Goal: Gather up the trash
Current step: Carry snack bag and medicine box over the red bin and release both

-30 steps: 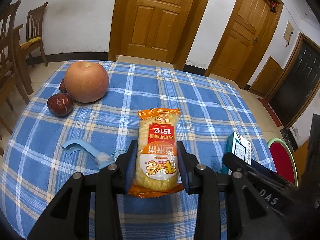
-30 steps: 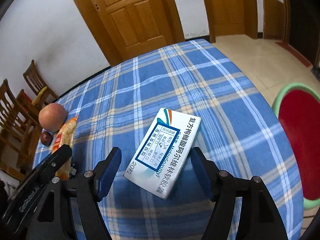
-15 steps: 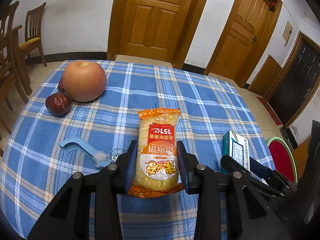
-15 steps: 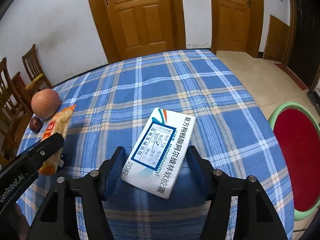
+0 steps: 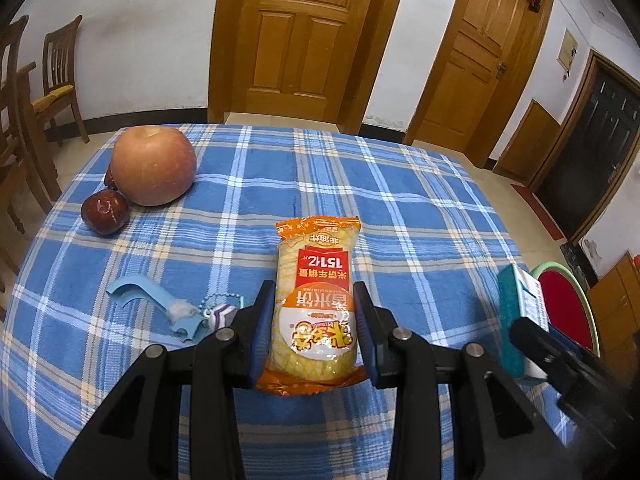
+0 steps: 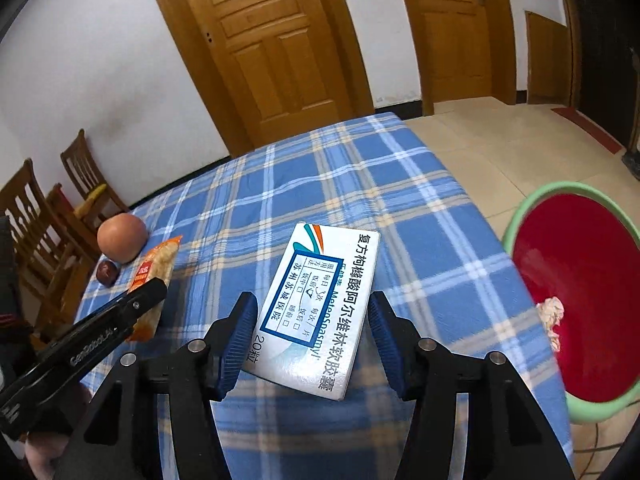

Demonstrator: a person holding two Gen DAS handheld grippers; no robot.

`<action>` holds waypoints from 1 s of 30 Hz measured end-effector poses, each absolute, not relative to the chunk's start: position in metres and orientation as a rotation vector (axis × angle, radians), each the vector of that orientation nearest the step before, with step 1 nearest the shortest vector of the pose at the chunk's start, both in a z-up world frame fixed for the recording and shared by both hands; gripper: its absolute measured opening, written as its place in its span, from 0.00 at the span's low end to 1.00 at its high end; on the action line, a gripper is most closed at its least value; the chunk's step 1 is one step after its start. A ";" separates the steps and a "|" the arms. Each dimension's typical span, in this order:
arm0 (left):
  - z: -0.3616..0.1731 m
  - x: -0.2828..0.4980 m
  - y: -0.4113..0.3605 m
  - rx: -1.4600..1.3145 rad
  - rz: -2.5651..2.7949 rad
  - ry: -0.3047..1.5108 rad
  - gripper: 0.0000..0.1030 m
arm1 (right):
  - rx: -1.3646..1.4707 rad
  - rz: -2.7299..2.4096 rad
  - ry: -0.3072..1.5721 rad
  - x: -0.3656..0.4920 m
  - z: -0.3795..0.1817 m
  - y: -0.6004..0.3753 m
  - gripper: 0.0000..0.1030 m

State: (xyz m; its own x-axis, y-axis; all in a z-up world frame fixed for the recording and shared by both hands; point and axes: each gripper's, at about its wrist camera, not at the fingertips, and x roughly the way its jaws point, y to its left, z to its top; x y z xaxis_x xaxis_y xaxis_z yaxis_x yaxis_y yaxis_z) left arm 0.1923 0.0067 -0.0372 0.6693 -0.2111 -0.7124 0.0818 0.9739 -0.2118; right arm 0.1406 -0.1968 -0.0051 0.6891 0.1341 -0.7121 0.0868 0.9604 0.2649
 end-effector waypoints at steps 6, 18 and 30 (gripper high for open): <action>-0.029 0.185 -0.006 -0.138 -0.180 0.810 0.37 | 0.308 0.011 0.800 0.121 -0.001 -0.217 0.57; -0.014 0.166 -0.056 -0.073 -0.260 0.811 0.37 | 0.376 -0.054 0.756 0.080 0.006 -0.277 0.57; -0.004 0.150 -0.129 0.011 -0.374 0.819 0.36 | 0.436 -0.150 0.713 0.049 0.008 -0.337 0.57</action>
State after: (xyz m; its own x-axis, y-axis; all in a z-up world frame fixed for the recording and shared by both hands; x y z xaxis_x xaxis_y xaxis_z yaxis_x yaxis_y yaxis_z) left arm 0.1502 -0.1294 -0.0044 0.6213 -0.3209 -0.7148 0.3293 0.9348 -0.1334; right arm 0.0485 -0.3375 0.0077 0.7505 0.0138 -0.6608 0.2785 0.9001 0.3351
